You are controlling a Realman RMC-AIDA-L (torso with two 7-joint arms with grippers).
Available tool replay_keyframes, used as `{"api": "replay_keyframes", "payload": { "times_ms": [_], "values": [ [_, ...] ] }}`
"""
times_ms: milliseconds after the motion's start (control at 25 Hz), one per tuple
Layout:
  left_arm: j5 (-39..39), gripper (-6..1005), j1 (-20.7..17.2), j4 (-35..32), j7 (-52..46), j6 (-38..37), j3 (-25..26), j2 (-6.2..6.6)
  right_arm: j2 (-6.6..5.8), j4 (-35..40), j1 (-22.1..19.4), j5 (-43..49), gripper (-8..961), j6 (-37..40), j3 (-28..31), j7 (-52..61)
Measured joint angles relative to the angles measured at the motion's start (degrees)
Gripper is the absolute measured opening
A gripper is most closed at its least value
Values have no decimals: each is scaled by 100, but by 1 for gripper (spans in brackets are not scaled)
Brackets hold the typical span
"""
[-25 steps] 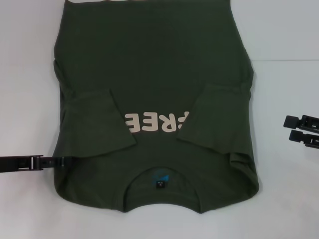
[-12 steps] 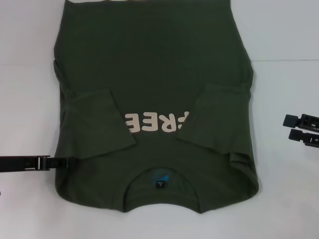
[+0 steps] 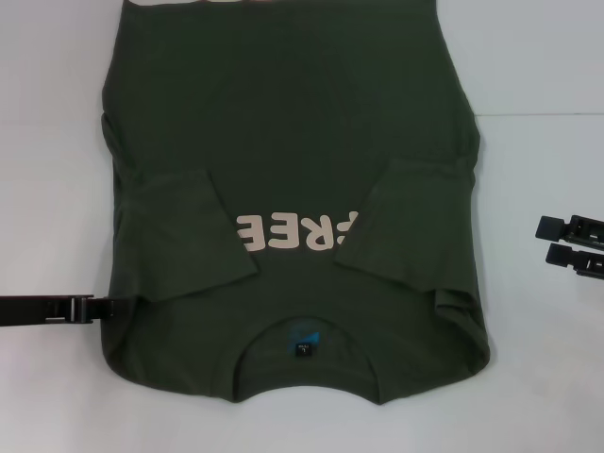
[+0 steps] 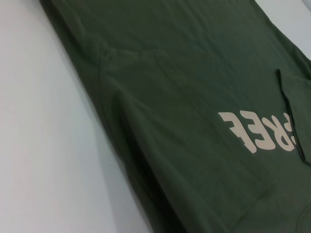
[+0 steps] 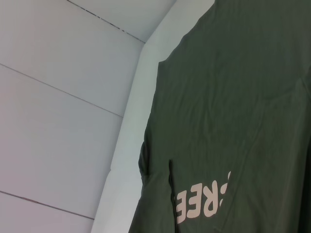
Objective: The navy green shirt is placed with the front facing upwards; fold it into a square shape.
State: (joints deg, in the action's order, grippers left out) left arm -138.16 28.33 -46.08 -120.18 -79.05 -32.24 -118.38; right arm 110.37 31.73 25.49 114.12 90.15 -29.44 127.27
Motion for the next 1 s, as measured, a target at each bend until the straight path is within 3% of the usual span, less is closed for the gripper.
{"api": "replay_keyframes", "payload": {
  "times_ms": [400,560,760,1000],
  "values": [
    [57,77,-16,8,38,4,103,9,-1,0,90,-4,821,-9,3,87],
    [63,67,-13,18,38,-13,199,24,-77,40,290,271,821,-41,-130,528],
    [71,62,-26,19,39,-43,207,26,-245,99,742,1372,818,-48,-234,1305],
    [80,61,-35,26,39,-48,209,20,-273,164,1229,2481,810,-137,-246,1706]
  ]
}}
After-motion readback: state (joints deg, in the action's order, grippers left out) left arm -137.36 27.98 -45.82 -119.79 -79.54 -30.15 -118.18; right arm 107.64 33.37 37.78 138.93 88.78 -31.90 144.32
